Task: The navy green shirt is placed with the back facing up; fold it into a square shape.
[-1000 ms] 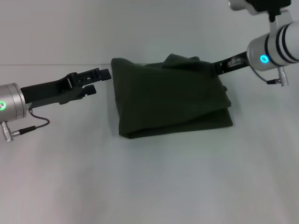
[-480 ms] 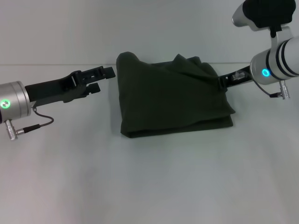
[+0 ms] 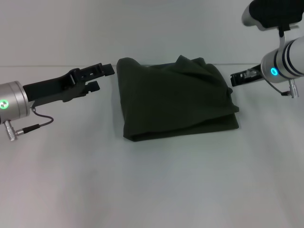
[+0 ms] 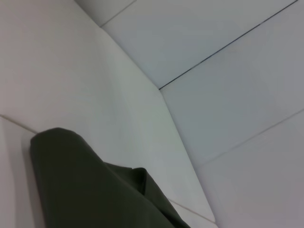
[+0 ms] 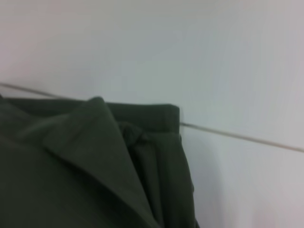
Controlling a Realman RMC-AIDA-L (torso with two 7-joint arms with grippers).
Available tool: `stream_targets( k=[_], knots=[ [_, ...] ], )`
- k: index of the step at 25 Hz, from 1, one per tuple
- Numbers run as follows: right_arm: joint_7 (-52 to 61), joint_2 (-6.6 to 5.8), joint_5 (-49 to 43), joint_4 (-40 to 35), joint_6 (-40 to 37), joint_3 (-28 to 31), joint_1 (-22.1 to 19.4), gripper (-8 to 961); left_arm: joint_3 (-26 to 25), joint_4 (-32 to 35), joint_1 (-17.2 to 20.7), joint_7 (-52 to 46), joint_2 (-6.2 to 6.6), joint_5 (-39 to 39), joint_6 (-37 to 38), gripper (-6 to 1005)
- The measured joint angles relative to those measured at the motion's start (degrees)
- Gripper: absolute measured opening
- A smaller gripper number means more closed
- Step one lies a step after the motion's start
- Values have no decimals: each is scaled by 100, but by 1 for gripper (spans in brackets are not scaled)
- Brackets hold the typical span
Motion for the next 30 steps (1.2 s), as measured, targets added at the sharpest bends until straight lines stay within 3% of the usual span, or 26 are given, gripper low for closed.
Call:
stream_targets(
  k=[7,9,17,30],
  knots=[
    [-65,12,386,-488,75,2,72,244,-132,0,-2,14,0,-3,-31,939],
    [-312,27,694,-473,193,-38,202,244,-282,5,0,13,0,-3,4,939],
    [-983,68,906,1015,829,-234,947,246,-551,19,0,-15,-10,-76,70,939],
    [-913,74,481,1344,1258,-541,962,247,-541,-54,-74,14,-26,-202,-50,935]
  ],
)
